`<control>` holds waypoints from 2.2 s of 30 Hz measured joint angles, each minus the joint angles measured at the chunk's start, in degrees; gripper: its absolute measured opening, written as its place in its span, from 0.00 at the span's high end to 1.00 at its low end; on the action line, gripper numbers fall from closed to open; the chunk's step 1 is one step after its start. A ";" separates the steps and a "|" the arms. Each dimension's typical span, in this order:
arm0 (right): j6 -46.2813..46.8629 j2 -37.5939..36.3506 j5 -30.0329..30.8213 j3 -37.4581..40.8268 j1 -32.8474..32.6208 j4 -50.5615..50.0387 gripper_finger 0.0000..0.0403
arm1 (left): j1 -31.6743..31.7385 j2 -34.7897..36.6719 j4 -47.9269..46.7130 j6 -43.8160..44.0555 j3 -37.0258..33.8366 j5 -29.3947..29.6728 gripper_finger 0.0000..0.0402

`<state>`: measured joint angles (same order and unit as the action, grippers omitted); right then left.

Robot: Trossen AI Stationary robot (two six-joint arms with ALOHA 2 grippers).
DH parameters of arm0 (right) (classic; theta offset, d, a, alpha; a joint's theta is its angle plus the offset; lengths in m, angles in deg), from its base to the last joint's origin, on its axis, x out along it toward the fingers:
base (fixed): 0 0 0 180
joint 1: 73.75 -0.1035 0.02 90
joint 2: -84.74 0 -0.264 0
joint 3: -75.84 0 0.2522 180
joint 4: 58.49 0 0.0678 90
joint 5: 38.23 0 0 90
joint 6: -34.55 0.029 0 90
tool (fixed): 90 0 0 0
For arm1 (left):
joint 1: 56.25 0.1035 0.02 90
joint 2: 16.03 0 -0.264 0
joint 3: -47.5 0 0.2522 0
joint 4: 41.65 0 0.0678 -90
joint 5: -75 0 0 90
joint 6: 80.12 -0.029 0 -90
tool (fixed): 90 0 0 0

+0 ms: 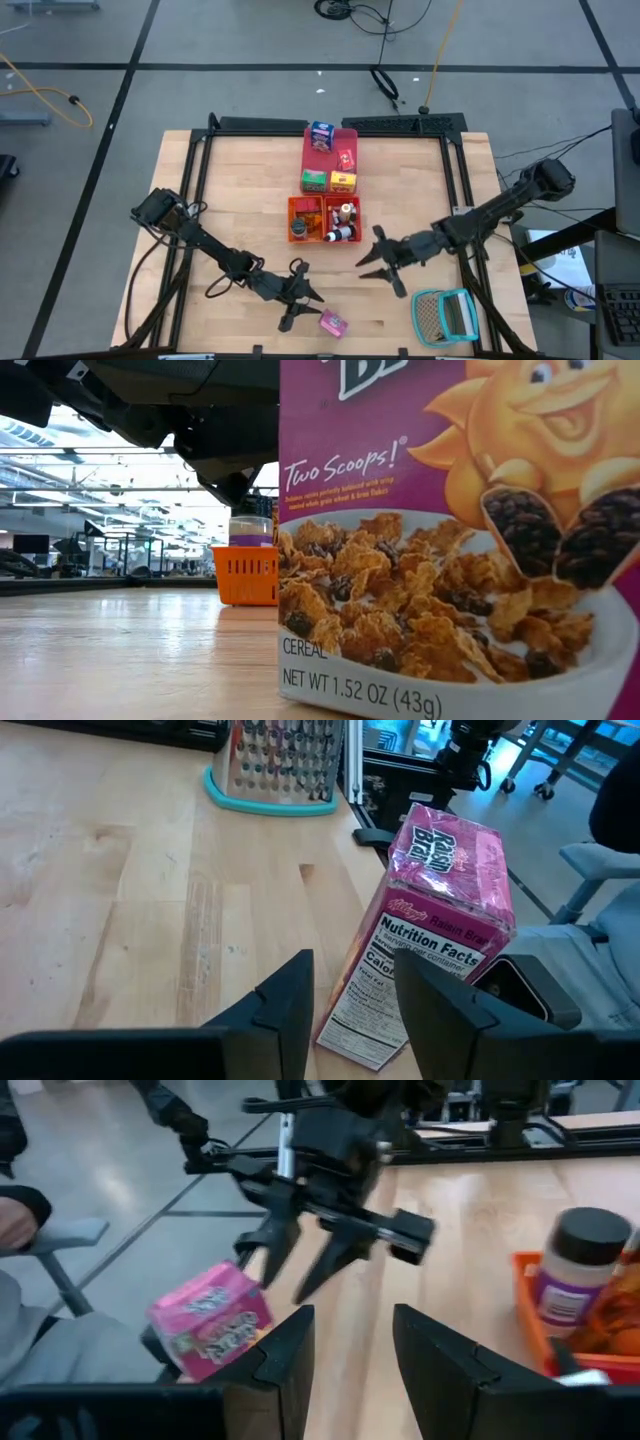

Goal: Pick & Place Kitchen Items
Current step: Put the pink raisin bran box into the pink bin

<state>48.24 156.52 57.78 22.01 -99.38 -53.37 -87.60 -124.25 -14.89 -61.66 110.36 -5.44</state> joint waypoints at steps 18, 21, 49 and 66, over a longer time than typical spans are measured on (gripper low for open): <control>2.45 17.63 2.18 -9.20 -11.04 4.85 0.67 | 0.00 0.02 -0.11 0.10 0.00 0.99 0.65; 2.50 18.91 4.77 -10.10 -12.71 5.21 0.67 | 0.00 0.02 -0.28 0.31 0.00 1.02 0.65; 9.69 29.63 4.42 -12.34 -14.63 12.44 0.67 | 0.57 0.04 -0.49 1.51 0.00 1.02 0.65; 9.64 37.08 5.96 -21.24 -14.82 6.91 0.67 | -1.66 0.04 -0.15 6.00 0.00 1.04 0.65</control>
<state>57.88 193.60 63.74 0.76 -114.20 -46.46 -89.26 -124.21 -15.04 -55.66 110.36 -4.41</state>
